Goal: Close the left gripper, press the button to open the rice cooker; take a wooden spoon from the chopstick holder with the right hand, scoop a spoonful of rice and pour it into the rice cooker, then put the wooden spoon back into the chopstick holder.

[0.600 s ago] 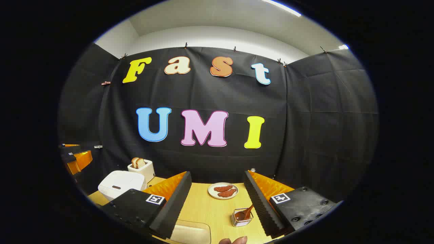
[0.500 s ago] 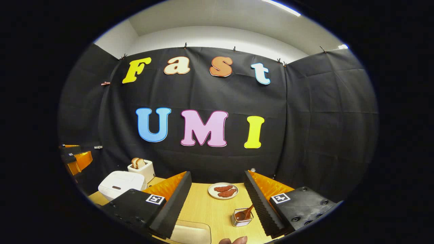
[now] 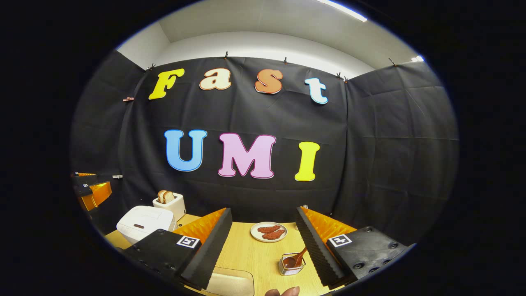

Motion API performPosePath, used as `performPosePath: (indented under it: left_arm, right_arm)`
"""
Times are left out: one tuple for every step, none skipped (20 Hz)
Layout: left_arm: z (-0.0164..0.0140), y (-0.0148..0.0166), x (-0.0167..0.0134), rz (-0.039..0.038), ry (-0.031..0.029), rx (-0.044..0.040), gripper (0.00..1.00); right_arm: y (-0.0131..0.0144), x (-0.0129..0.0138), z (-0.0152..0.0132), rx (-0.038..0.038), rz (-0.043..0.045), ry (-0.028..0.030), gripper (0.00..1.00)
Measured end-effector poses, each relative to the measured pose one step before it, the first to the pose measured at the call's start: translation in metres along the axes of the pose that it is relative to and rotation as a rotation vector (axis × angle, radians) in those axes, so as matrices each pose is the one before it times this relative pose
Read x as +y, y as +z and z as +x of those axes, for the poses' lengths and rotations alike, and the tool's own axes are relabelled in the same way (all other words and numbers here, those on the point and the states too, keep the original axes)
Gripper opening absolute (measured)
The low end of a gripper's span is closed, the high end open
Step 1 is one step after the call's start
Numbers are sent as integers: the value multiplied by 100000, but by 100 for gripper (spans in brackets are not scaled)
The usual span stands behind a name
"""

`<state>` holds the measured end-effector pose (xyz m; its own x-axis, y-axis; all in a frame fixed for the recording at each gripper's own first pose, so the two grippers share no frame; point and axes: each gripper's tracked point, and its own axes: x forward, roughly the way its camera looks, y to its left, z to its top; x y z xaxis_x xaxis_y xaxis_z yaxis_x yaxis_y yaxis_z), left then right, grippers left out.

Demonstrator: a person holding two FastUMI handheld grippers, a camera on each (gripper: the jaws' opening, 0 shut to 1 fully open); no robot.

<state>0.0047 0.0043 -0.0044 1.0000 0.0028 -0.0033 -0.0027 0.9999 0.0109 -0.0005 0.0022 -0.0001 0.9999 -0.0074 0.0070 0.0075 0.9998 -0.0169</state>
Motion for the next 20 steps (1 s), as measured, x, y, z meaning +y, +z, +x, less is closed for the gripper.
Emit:
performPosePath:
  left_arm:
    - [81, 1, 22, -230, 101, 49, 94]
    - [58, -29, 14, -163, 83, 147, 94]
    - [33, -118, 130, -82, 131, 17, 94]
    - [-31, 38, 86, -6, -19, -74, 94]
    - [-23, -89, 53, 85, 39, 4, 94]
    - [89, 74, 10, 36, -92, -198, 94]
    - [-94, 30, 39, 79, -40, -241, 94]
    - [39, 79, -114, 40, -551, -229, 95]
    - [-40, 34, -280, 0, -1132, -307, 95]
    - [42, 81, -144, 275, -614, -211, 95]
    - [16, -8, 150, 446, -75, -347, 95]
    - [-56, 103, 42, 385, 103, -446, 96]
    - [30, -24, -125, 207, -618, -106, 87]
    - [-66, 85, -83, 20, -790, -194, 74]
    - [-86, -25, -213, -200, -1224, -164, 70]
    - [111, 63, -281, -321, -1785, 197, 62]
    - [56, -427, -333, -213, -1754, 921, 56]
    - [191, -307, -29, -406, -713, 1376, 51]
    - [186, -412, 347, -783, 665, 1046, 36]
    - [271, -169, 605, -1334, 1559, 494, 29]
  right_arm:
    - [36, 33, 53, -149, -158, -67, 98]
    - [-53, -35, -8, -96, -324, -154, 98]
    - [49, 97, 31, -52, -193, 129, 98]
    - [37, 56, -67, -172, -211, -131, 98]
    - [58, 38, -9, 48, -28, 82, 98]
    - [-54, 122, -30, -45, 103, 63, 98]
    - [34, -27, 2, -74, 21, -49, 98]
    - [-4, 69, 68, 45, -19, 108, 98]
    - [-66, 18, -41, 187, -49, -14, 98]
    - [22, 26, -60, -90, 61, 70, 98]
    - [-9, -27, -44, 71, -19, -106, 98]
    - [23, -34, -18, -106, -47, -17, 98]
    - [11, -31, -23, -137, -198, -149, 98]
    - [-47, -49, -33, -133, -215, 14, 98]
    - [70, -18, 23, -199, -163, -56, 98]
    - [-41, 23, 12, 35, -15, -30, 98]
    - [-35, 24, -6, 45, 38, 110, 98]
    - [33, -6, -33, 58, -27, -81, 98]
    - [72, -26, -24, -156, 17, 52, 98]
    - [-49, 46, 29, -61, 139, 123, 98]
